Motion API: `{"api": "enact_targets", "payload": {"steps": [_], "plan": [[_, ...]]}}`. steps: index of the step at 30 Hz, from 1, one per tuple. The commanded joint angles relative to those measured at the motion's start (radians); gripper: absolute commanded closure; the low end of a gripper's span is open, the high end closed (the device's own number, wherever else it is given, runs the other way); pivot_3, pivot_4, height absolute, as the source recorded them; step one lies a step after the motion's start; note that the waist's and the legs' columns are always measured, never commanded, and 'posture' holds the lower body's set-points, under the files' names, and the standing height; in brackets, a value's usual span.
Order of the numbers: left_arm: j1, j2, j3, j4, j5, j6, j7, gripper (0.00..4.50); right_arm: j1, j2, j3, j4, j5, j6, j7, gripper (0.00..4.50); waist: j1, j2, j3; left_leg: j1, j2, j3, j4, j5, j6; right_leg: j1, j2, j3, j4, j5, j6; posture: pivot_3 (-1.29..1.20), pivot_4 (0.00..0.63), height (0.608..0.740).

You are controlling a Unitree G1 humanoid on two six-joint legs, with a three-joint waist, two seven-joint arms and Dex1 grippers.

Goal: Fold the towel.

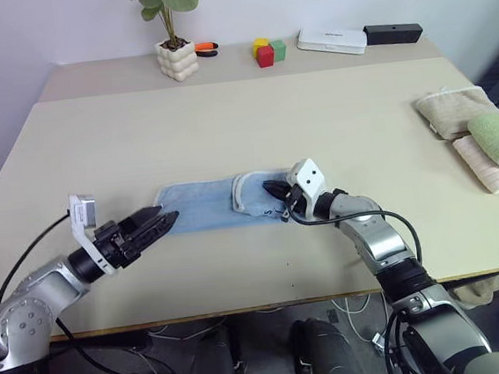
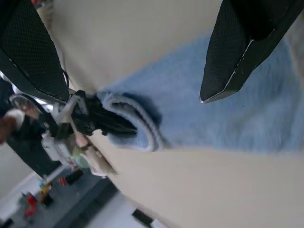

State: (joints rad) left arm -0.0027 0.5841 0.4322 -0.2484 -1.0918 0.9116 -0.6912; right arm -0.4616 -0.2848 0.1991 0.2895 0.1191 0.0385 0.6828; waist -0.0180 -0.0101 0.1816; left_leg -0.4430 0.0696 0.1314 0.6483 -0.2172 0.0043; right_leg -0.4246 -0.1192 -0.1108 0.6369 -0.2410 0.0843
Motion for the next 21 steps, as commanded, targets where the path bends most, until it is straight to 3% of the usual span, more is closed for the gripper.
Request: {"api": "enact_targets", "payload": {"steps": [1, 6, 7, 13, 15, 18, 21], "plan": [[0.039, -0.04, 0.045, -0.057, -0.119, 0.05, 0.107, 0.0, 0.015, 0.017, 0.016, 0.007, -0.019, -0.02, 0.008, 2.66, 0.0, 0.0, 0.0, 0.0, 0.0, 0.0, 0.0, 0.0, 0.0, 0.0, 0.0, 0.0, 0.0, 0.0, 0.0, 0.0, 0.15, 0.74], [0.082, -0.082, 0.052, -0.071, -0.204, 0.069, 0.218, 0.0, 0.001, 0.013, 0.013, 0.029, -0.052, -0.066, 0.001, 0.22, 0.001, -0.001, -0.001, 0.001, 0.0, 0.0, 0.0, 0.0, -0.001, 0.0, 0.0, 0.0, 0.001, 0.0, 0.0, 0.0, 0.15, 0.74], [0.086, -0.09, 0.054, -0.068, -0.221, 0.069, 0.242, 0.0, -0.006, 0.012, 0.007, 0.025, -0.05, -0.074, 0.002, 0.04, 0.001, -0.001, -0.001, 0.001, 0.0, 0.0, 0.0, 0.0, -0.001, 0.0, 0.0, 0.0, 0.001, 0.0, 0.0, 0.0, 0.15, 0.74], [0.107, -0.128, 0.055, -0.047, -0.238, 0.046, 0.352, 0.0, -0.057, -0.033, -0.042, -0.057, -0.017, -0.022, 0.024, 0.04, 0.003, -0.001, -0.001, 0.0, 0.0, 0.0, 0.0, 0.0, -0.001, 0.0, 0.0, 0.0, 0.001, 0.0, -0.001, 0.0, 0.15, 0.74], [0.113, -0.132, 0.053, -0.049, -0.242, 0.037, 0.361, 0.0, -0.06, -0.041, -0.062, -0.108, 0.041, 0.035, 0.068, 0.04, 0.003, -0.001, -0.001, 0.0, 0.0, 0.0, 0.0, 0.0, -0.001, 0.0, 0.0, 0.0, 0.001, 0.0, -0.001, 0.0, 0.15, 0.74], [0.136, -0.174, 0.06, -0.057, -0.356, 0.044, 0.454, 0.0, -0.083, -0.129, -0.141, -0.292, 0.224, 0.203, 0.191, 0.04, 0.006, 0.0, 0.0, 0.0, 0.0, 0.0, 0.0, 0.0, -0.001, 0.0, 0.0, 0.0, 0.0, 0.0, -0.001, 0.0, 0.15, 0.74], [0.151, -0.209, 0.049, -0.074, -0.396, 0.018, 0.527, 0.0, -0.078, -0.209, -0.156, -0.398, 0.293, 0.295, 0.26, 0.04, 0.007, 0.0, 0.0, 0.0, 0.0, -0.003, 0.001, 0.0, 0.0, 0.0, -0.001, 0.0, 0.0, 0.0, -0.001, 0.0, 0.15, 0.74]]}}
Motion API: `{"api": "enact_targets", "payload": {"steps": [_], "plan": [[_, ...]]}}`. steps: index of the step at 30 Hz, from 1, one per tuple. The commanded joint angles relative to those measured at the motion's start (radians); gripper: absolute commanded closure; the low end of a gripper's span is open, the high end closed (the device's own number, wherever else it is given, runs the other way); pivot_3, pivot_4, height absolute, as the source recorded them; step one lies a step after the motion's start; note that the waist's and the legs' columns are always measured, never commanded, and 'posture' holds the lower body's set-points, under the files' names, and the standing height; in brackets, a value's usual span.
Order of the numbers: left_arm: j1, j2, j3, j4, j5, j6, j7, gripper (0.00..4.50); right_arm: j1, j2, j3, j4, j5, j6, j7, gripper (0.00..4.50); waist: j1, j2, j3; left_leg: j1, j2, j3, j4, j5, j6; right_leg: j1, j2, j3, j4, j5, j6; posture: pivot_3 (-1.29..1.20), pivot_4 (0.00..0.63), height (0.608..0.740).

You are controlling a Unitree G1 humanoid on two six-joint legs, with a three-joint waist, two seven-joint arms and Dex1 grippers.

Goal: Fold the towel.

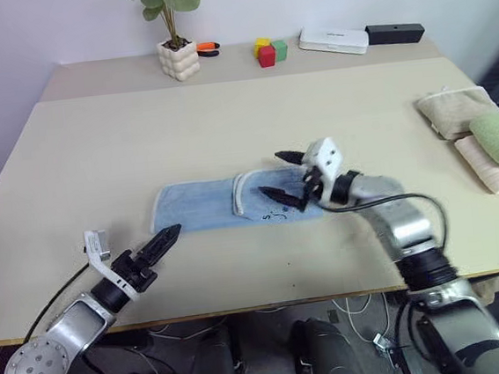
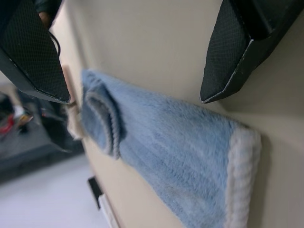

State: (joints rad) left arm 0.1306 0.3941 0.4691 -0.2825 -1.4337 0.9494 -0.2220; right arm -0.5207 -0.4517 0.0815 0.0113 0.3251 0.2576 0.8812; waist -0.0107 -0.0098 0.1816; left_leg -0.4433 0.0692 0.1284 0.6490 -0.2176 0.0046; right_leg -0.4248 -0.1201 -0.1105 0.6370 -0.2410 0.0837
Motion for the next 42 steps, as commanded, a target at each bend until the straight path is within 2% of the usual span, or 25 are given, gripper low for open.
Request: {"api": "enact_targets", "payload": {"steps": [1, 6, 12, 20, 23, 28, 30, 36, 42], "plan": [[0.02, -0.035, 0.013, -0.029, -0.083, -0.032, 0.096, 0.0, -0.015, -0.069, -0.036, -0.145, 0.097, 0.101, 0.08, 0.04, 0.0, -0.001, -0.001, 0.0, 0.0, 0.0, 0.0, 0.0, 0.0, 0.0, 0.0, 0.0, 0.0, 0.0, 0.0, 0.0, 0.15, 0.74], [0.001, -0.089, 0.019, 0.025, -0.185, -0.099, 0.236, 0.0, -0.002, -0.15, -0.062, -0.21, 0.158, 0.175, 0.148, 0.04, 0.002, -0.001, -0.001, 0.0, 0.0, 0.0, 0.0, 0.0, 0.0, 0.001, 0.0, 0.0, -0.001, -0.001, -0.003, 0.0, 0.15, 0.74], [-0.038, -0.118, 0.007, 0.106, -0.224, -0.146, 0.325, 0.0, -0.025, -0.146, -0.09, -0.187, 0.186, 0.21, 0.127, 0.04, 0.002, 0.0, -0.002, 0.001, 0.0, 0.0, 0.0, 0.0, 0.0, 0.001, 0.0, 0.0, -0.001, -0.001, -0.004, 0.0, 0.15, 0.74], [-0.071, -0.105, 0.008, 0.201, -0.24, -0.149, 0.328, 0.0, -0.014, -0.139, -0.09, -0.18, 0.168, 0.197, 0.085, 0.04, 0.004, 0.005, -0.006, 0.001, -0.001, 0.0, 0.001, 0.0, 0.0, 0.002, 0.0, 0.0, -0.001, -0.001, -0.004, 0.0, 0.15, 0.74], [-0.112, -0.123, 0.027, 0.248, -0.306, -0.165, 0.353, 0.85, -0.008, -0.133, -0.081, -0.172, 0.152, 0.183, 0.074, 0.0, 0.004, 0.005, -0.007, 0.001, -0.001, 0.0, 0.001, 0.0, 0.0, 0.002, 0.0, 0.0, -0.001, -0.001, -0.004, 0.0, 0.15, 0.74], [-0.126, -0.133, 0.018, 0.22, -0.355, -0.167, 0.384, 3.53, -0.012, -0.128, -0.078, -0.156, 0.14, 0.17, 0.057, 0.0, 0.002, 0.005, -0.007, 0.001, -0.001, 0.0, 0.0, 0.0, 0.0, 0.002, 0.0, 0.0, -0.001, 0.0, -0.001, 0.0, 0.15, 0.74], [-0.119, -0.138, 0.004, 0.177, -0.348, -0.177, 0.41, 4.46, -0.013, -0.127, -0.079, -0.149, 0.136, 0.163, 0.052, 0.0, 0.004, 0.005, -0.007, 0.001, -0.001, 0.0, 0.0, 0.0, 0.0, 0.002, 0.0, -0.001, -0.001, 0.0, -0.001, 0.0, 0.15, 0.74], [-0.145, -0.186, -0.044, 0.002, -0.431, -0.264, 0.576, 4.46, -0.013, -0.12, -0.076, -0.136, 0.125, 0.153, 0.043, 0.0, 0.004, 0.004, -0.006, 0.0, -0.001, 0.0, 0.0, -0.001, 0.001, 0.002, 0.0, 0.0, -0.003, 0.0, -0.002, 0.0, 0.15, 0.74], [-0.218, -0.153, -0.111, -0.074, -0.421, -0.304, 0.684, 4.46, -0.018, -0.111, -0.07, -0.117, 0.102, 0.135, 0.037, 0.0, 0.006, 0.003, -0.005, 0.0, -0.001, 0.001, 0.001, 0.0, 0.001, 0.002, 0.001, 0.0, -0.004, 0.0, -0.002, 0.0, 0.15, 0.74]]}}
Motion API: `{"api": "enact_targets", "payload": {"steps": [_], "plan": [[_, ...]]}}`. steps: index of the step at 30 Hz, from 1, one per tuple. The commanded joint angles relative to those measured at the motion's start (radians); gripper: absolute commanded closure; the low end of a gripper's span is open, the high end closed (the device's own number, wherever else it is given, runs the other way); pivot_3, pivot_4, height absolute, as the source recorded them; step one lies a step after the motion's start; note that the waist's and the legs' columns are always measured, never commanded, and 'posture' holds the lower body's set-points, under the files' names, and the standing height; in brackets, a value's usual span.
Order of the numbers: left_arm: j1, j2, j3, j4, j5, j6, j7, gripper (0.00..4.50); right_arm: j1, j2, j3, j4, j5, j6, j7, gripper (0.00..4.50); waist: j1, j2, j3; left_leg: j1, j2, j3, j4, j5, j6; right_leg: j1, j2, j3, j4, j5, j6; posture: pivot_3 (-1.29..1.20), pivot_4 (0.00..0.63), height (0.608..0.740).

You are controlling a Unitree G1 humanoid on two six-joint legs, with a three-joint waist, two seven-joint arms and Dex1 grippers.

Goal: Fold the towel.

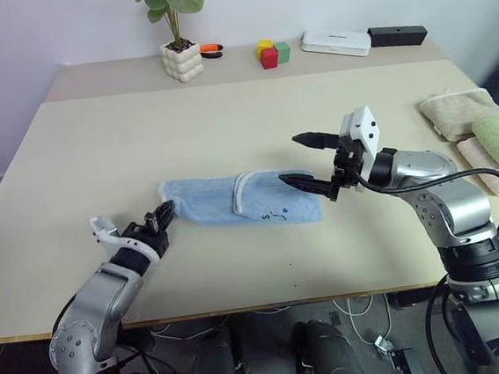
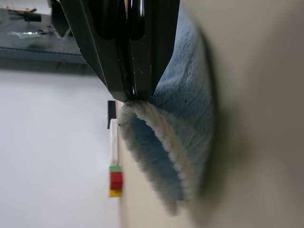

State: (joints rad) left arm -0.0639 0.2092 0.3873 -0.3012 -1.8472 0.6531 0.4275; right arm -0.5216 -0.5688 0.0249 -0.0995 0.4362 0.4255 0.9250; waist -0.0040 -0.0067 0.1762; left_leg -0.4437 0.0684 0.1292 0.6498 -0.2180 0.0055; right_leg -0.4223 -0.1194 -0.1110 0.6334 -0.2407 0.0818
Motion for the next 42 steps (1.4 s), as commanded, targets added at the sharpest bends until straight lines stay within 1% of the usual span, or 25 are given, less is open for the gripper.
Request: {"api": "enact_targets", "payload": {"steps": [1, 2, 4, 9, 13, 16, 18, 19, 20, 22, 24, 25, 26, 28, 29, 31, 33, 38, 42], "plan": [[-0.027, 0.041, -0.041, -0.056, 0.007, -0.007, 0.041, 4.46, -0.018, 0.006, -0.012, -0.001, -0.017, -0.04, -0.01, 0.0, -0.001, 0.0, 0.0, 0.0, 0.0, 0.0, 0.0, 0.0, 0.0, 0.0, 0.0, 0.0, 0.0, 0.0, 0.0, 0.0, 0.15, 0.74], [-0.031, 0.024, -0.045, -0.059, -0.008, -0.024, 0.032, 4.46, -0.019, 0.008, -0.012, 0.003, -0.024, -0.048, -0.013, 0.0, -0.001, 0.0, 0.0, 0.0, 0.0, 0.001, 0.0, 0.0, 0.0, 0.0, 0.0, 0.0, 0.0, 0.0, 0.0, 0.0, 0.15, 0.74], [-0.033, 0.032, -0.077, -0.071, 0.022, -0.019, 0.029, 4.46, -0.017, 0.009, -0.009, 0.01, -0.031, -0.052, -0.016, 0.0, -0.001, 0.0, 0.0, 0.0, 0.0, 0.001, 0.0, 0.0, 0.0, 0.0, 0.0, 0.0, 0.0, 0.0, 0.001, 0.0, 0.15, 0.74], [-0.065, 0.095, -0.156, -0.095, 0.116, 0.038, -0.068, 4.46, -0.022, 0.021, -0.023, 0.016, -0.029, -0.053, -0.03, 0.0, 0.001, 0.0, 0.0, 0.0, 0.0, 0.001, 0.0, 0.0, 0.0, 0.0, 0.001, 0.0, 0.0, 0.0, 0.001, 0.0, 0.15, 0.74], [-0.107, 0.144, -0.221, -0.068, 0.174, 0.108, -0.225, 4.46, -0.01, -0.019, -0.034, 0.055, -0.056, -0.07, -0.018, 0.0, 0.012, 0.0, 0.0, 0.0, 0.0, 0.002, 0.0, 0.0, 0.0, 0.0, 0.001, 0.0, 0.0, 0.0, 0.0, 0.0, 0.15, 0.74], [-0.104, 0.16, -0.215, -0.031, 0.228, 0.102, -0.268, 4.46, 0.004, -0.047, -0.048, 0.058, -0.059, -0.076, -0.007, 0.0, 0.016, 0.0, 0.0, 0.0, 0.0, 0.002, 0.0, 0.0, 0.0, 0.0, 0.001, 0.0, -0.001, 0.0, 0.0, 0.0, 0.15, 0.74], [-0.082, 0.183, -0.211, -0.021, 0.321, 0.09, -0.317, 4.46, 0.007, -0.049, -0.056, 0.05, -0.049, -0.069, -0.013, 0.0, 0.015, 0.0, 0.0, 0.0, 0.0, 0.002, -0.001, 0.0, 0.0, 0.0, 0.001, 0.0, -0.001, 0.0, 0.0, 0.0, 0.15, 0.74], [-0.071, 0.185, -0.204, -0.012, 0.331, 0.092, -0.33, 4.46, 0.01, -0.05, -0.055, 0.046, -0.05, -0.07, -0.015, 0.0, 0.013, 0.0, 0.0, 0.0, 0.0, 0.002, -0.001, 0.0, 0.0, -0.001, 0.001, 0.0, -0.001, 0.0, 0.0, 0.0, 0.15, 0.74], [-0.058, 0.182, -0.193, -0.005, 0.337, 0.089, -0.33, 4.22, 0.015, -0.049, -0.053, 0.042, -0.053, -0.073, -0.016, 0.0, 0.013, 0.0, 0.0, 0.0, 0.0, 0.002, -0.002, 0.0, 0.0, -0.001, 0.001, 0.0, -0.001, 0.0, 0.0, 0.0, 0.15, 0.74], [-0.01, 0.152, -0.122, -0.008, 0.363, 0.022, -0.311, 3.64, 0.029, -0.04, -0.048, 0.027, -0.054, -0.068, -0.02, 0.0, 0.012, 0.0, 0.0, 0.0, 0.0, 0.002, -0.002, 0.0, 0.0, -0.001, 0.001, 0.0, -0.001, 0.0, 0.0, 0.0, 0.15, 0.74], [0.037, 0.158, -0.1, -0.035, 0.421, 0.005, -0.294, 2.57, 0.036, -0.034, -0.048, 0.021, -0.052, -0.066, -0.022, 0.0, 0.013, 0.0, 0.0, -0.001, 0.0, 0.002, -0.002, 0.0, 0.0, -0.001, 0.001, 0.0, -0.002, 0.0, 0.0, 0.0, 0.15, 0.74], [0.064, 0.148, -0.092, -0.051, 0.414, 0.002, -0.291, 2.15, 0.034, -0.031, -0.047, 0.025, -0.053, -0.068, -0.023, 0.0, 0.013, 0.0, 0.001, -0.001, 0.0, 0.002, -0.002, 0.0, 0.0, -0.002, 0.001, 0.0, -0.002, 0.0, 0.0, 0.0, 0.15, 0.74], [0.083, 0.137, -0.088, -0.063, 0.404, 0.002, -0.288, 1.53, 0.033, -0.028, -0.045, 0.029, -0.054, -0.07, -0.023, 0.0, 0.014, 0.0, 0.001, -0.001, 0.0, 0.002, -0.002, 0.0, 0.0, -0.002, 0.001, 0.0, -0.002, 0.0, 0.0, 0.0, 0.15, 0.74], [0.121, 0.11, -0.075, -0.07, 0.366, 0.001, -0.26, 0.5, 0.027, -0.019, -0.038, 0.041, -0.057, -0.075, -0.021, 0.0, 0.017, 0.0, 0.001, -0.001, 0.0, 0.001, -0.002, 0.0, 0.0, -0.002, 0.0, 0.0, -0.002, -0.001, -0.002, 0.0, 0.15, 0.74], [0.142, 0.102, -0.072, -0.071, 0.334, 0.011, -0.26, 0.07, 0.021, -0.013, -0.032, 0.049, -0.059, -0.079, -0.02, 0.0, 0.018, 0.0, 0.001, -0.001, 0.0, 0.001, -0.001, 0.0, 0.0, -0.001, 0.0, 0.0, -0.003, -0.001, -0.003, 0.0, 0.15, 0.74], [0.164, 0.084, -0.061, -0.077, 0.306, 0.008, -0.25, 0.02, 0.012, -0.003, -0.025, 0.062, -0.064, -0.083, -0.016, 0.0, 0.017, 0.0, 0.0, -0.001, 0.0, 0.0, -0.001, -0.001, 0.0, 0.0, 0.0, 0.0, -0.003, -0.001, -0.003, 0.0, 0.15, 0.74], [0.181, 0.086, -0.055, -0.068, 0.341, 0.001, -0.221, 0.02, 0.001, 0.006, -0.018, 0.075, -0.07, -0.089, -0.012, 0.0, 0.016, 0.0, 0.0, -0.001, 0.0, 0.0, -0.001, -0.001, 0.0, -0.001, 0.0, 0.0, -0.003, -0.001, -0.003, 0.0, 0.15, 0.74], [0.213, 0.044, -0.036, -0.078, 0.296, -0.025, -0.215, 0.02, -0.006, 0.01, -0.011, 0.093, -0.073, -0.1, -0.004, 0.0, 0.015, 0.0, 0.0, 0.0, 0.0, 0.0, -0.001, 0.0, 0.0, -0.001, 0.0, 0.0, -0.003, -0.001, -0.003, 0.0, 0.15, 0.74], [0.252, 0.019, -0.024, -0.064, 0.3, -0.047, -0.184, 0.02, -0.005, 0.01, -0.005, 0.103, -0.082, -0.108, 0.003, 0.0, 0.013, 0.001, 0.0, 0.0, 0.0, 0.0, -0.002, -0.001, 0.0, -0.001, 0.0, 0.0, -0.003, -0.001, -0.003, 0.0, 0.15, 0.74]]}}
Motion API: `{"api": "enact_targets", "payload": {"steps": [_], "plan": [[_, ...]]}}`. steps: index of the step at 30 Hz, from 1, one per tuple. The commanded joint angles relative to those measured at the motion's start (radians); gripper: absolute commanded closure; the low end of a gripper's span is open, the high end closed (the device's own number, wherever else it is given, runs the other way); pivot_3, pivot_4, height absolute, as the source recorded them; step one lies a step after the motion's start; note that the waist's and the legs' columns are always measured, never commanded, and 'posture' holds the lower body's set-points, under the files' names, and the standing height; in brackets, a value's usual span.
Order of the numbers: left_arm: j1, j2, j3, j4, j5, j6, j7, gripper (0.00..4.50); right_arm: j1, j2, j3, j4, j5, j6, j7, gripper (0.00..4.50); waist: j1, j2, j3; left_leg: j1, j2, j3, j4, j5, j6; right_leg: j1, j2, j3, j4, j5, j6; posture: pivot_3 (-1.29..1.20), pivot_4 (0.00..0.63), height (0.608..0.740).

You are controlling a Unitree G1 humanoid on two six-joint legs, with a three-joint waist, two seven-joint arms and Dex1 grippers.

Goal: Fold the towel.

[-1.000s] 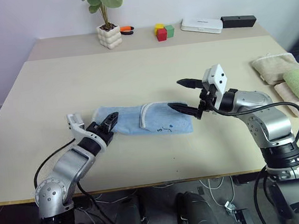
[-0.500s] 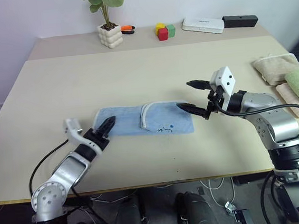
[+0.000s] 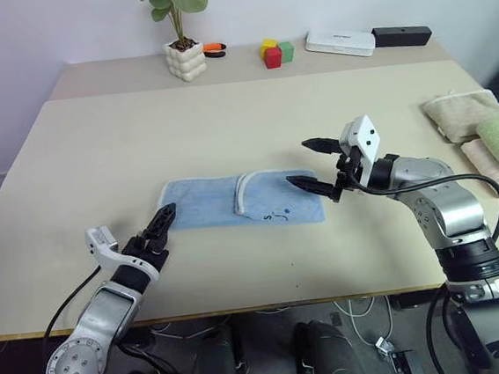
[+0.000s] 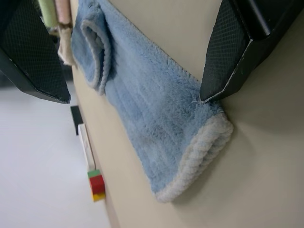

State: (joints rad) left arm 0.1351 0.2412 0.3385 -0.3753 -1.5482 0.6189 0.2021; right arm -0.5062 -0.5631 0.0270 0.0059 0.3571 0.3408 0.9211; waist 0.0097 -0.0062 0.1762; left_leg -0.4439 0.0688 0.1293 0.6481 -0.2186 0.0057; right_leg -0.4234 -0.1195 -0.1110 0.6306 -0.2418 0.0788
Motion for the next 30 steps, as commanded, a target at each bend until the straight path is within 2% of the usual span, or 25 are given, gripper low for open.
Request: {"api": "enact_targets", "payload": {"steps": [1, 4, 9, 13, 16, 19, 26, 30], "plan": [[0.067, -0.02, 0.029, 0.007, -0.005, -0.018, 0.047, 0.02, -0.02, 0.005, -0.007, -0.002, -0.003, -0.024, 0.008, 0.0, -0.003, 0.0, 0.0, 0.0, 0.0, 0.0, 0.0, 0.0, 0.0, 0.0, 0.0, 0.0, 0.0, 0.0, 0.0, 0.0, 0.15, 0.74], [0.112, -0.028, 0.033, -0.006, -0.053, -0.016, 0.05, 0.02, -0.019, 0.006, -0.01, -0.003, 0.0, -0.024, 0.008, 0.0, -0.008, 0.001, -0.001, 0.0, 0.0, 0.0, -0.001, 0.0, 0.0, 0.0, 0.0, 0.0, 0.0, 0.0, 0.0, 0.0, 0.15, 0.74], [0.106, -0.024, 0.042, 0.015, -0.085, -0.024, 0.078, 0.02, -0.019, 0.018, -0.004, -0.001, 0.0, -0.026, 0.006, 0.0, -0.007, 0.002, -0.001, 0.001, 0.0, 0.0, -0.001, 0.0, 0.0, 0.0, 0.0, 0.0, 0.0, 0.0, 0.0, 0.0, 0.15, 0.74], [0.031, -0.008, 0.042, 0.109, -0.047, -0.031, 0.097, 0.02, -0.028, 0.024, 0.0, 0.009, -0.008, -0.029, 0.004, 0.0, 0.0, 0.003, -0.002, 0.001, 0.0, 0.0, 0.0, 0.0, 0.0, 0.0, 0.0, 0.0, 0.0, 0.0, 0.0, 0.0, 0.15, 0.74], [-0.021, -0.001, 0.046, 0.188, -0.083, -0.01, 0.149, 0.02, -0.033, 0.029, -0.001, 0.013, -0.012, -0.028, 0.004, 0.0, 0.004, 0.007, -0.005, 0.003, 0.0, -0.001, 0.001, -0.001, -0.002, -0.001, 0.0, -0.001, 0.0, 0.0, -0.001, 0.0, 0.15, 0.74], [-0.085, -0.006, 0.044, 0.247, -0.108, -0.003, 0.16, 0.87, -0.031, 0.031, -0.007, 0.014, -0.017, -0.027, -0.003, 0.0, 0.003, 0.011, -0.008, 0.003, 0.0, -0.002, 0.001, -0.002, -0.003, 0.0, 0.0, -0.001, -0.001, 0.0, -0.001, 0.0, 0.15, 0.74], [-0.235, 0.041, 0.019, 0.376, -0.051, 0.07, 0.076, 4.47, -0.017, 0.028, -0.014, -0.004, -0.014, -0.019, -0.016, 0.0, 0.009, 0.014, -0.009, 0.003, -0.001, -0.001, 0.001, 0.0, 0.0, 0.002, 0.0, -0.002, 0.0, 0.0, -0.001, 0.0, 0.15, 0.74], [-0.304, 0.048, 0.003, 0.382, -0.008, 0.107, 0.018, 4.47, -0.011, 0.023, -0.023, -0.007, -0.017, -0.018, -0.03, 0.0, 0.01, 0.015, -0.009, 0.003, -0.001, -0.001, 0.001, -0.001, -0.002, 0.002, 0.0, -0.002, -0.001, 0.0, -0.001, 0.0, 0.15, 0.74]]}}
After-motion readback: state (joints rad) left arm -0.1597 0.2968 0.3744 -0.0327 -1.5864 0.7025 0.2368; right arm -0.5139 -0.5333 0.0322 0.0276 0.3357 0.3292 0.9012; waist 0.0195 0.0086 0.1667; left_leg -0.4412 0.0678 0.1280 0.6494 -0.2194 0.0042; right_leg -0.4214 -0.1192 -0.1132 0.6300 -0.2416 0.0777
